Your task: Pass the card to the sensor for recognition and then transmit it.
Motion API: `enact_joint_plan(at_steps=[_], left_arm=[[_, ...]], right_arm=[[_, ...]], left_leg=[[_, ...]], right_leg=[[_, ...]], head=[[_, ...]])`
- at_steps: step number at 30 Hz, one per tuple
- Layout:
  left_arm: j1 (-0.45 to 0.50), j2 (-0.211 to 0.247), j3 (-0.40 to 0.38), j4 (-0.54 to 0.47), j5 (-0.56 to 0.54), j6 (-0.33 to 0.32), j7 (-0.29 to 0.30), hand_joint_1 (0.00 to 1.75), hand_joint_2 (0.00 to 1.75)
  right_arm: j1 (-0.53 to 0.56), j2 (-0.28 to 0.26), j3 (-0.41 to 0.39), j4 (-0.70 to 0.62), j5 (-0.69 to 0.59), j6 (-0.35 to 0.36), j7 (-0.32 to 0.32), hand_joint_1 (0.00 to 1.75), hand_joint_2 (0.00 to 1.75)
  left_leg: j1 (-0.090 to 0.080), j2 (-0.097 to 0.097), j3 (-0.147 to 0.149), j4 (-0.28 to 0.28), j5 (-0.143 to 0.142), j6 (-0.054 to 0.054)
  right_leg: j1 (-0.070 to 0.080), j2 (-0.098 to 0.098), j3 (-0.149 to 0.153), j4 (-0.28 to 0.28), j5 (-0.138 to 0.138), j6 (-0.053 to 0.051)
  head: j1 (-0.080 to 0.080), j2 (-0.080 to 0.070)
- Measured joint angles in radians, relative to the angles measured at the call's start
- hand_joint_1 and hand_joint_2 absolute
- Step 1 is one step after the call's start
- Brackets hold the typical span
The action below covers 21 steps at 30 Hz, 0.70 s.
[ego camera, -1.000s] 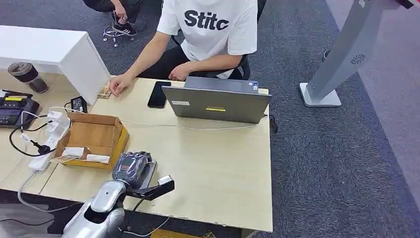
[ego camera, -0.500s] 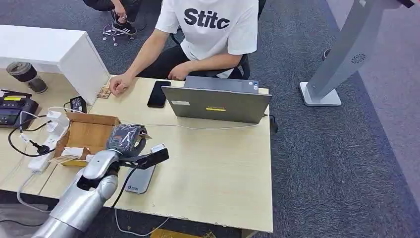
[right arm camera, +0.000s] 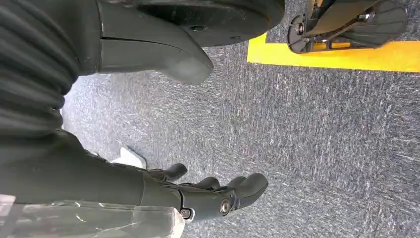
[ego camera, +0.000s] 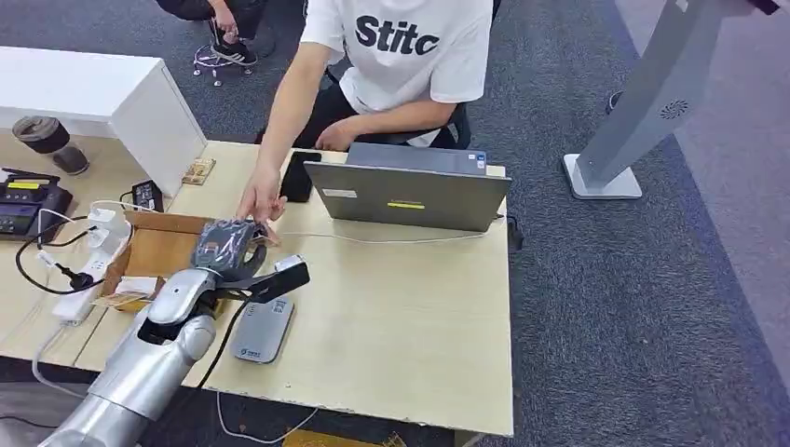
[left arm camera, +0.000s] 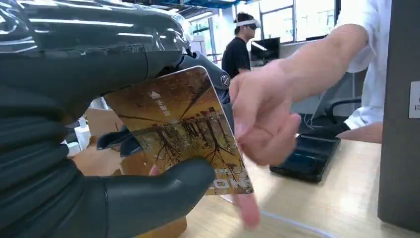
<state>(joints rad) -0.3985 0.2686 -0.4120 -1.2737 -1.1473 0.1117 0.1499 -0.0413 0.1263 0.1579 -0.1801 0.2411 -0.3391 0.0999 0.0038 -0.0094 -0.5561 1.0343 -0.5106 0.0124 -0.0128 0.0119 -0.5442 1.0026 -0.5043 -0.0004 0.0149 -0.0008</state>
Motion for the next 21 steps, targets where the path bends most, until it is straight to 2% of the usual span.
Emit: enact_joint_plan(at_steps=[4, 7, 14, 21], left_arm=[[0.000, 0.009, 0.002, 0.000, -0.114, 0.072, 0.063, 1.75, 1.75], [0.001, 0.014, 0.011, 0.000, -0.155, 0.102, 0.085, 1.75, 1.75], [0.000, 0.020, 0.023, 0.000, -0.167, 0.111, 0.095, 1.75, 1.75], [-0.005, 0.027, 0.048, -0.001, -0.269, 0.143, 0.131, 1.75, 1.75]], right_arm=[[0.000, 0.000, 0.000, 0.000, 0.013, 0.000, 0.001, 0.00, 1.75], [0.001, 0.000, -0.001, 0.000, 0.013, 0.000, 0.002, 0.00, 1.75], [0.001, 0.000, -0.002, 0.000, 0.013, 0.000, 0.002, 0.00, 1.75], [0.001, 0.000, -0.002, 0.000, 0.016, 0.005, 0.011, 0.00, 1.75]], left_leg=[[0.000, 0.000, 0.000, 0.000, 0.000, 0.000], [0.000, 0.000, 0.000, 0.000, 0.000, 0.000], [0.000, 0.001, 0.000, 0.000, 0.000, 0.000], [0.000, 0.007, 0.000, 0.000, -0.001, 0.001]], right_leg=[[0.000, 0.000, 0.000, 0.000, 0.000, 0.000], [0.000, 0.000, 0.000, 0.000, 0.000, 0.000], [0.000, 0.002, 0.000, 0.000, 0.000, 0.000], [0.000, 0.008, -0.002, 0.000, 0.000, 0.000]], head=[[0.000, 0.000], [0.000, 0.000], [0.000, 0.000], [0.000, 0.000]])
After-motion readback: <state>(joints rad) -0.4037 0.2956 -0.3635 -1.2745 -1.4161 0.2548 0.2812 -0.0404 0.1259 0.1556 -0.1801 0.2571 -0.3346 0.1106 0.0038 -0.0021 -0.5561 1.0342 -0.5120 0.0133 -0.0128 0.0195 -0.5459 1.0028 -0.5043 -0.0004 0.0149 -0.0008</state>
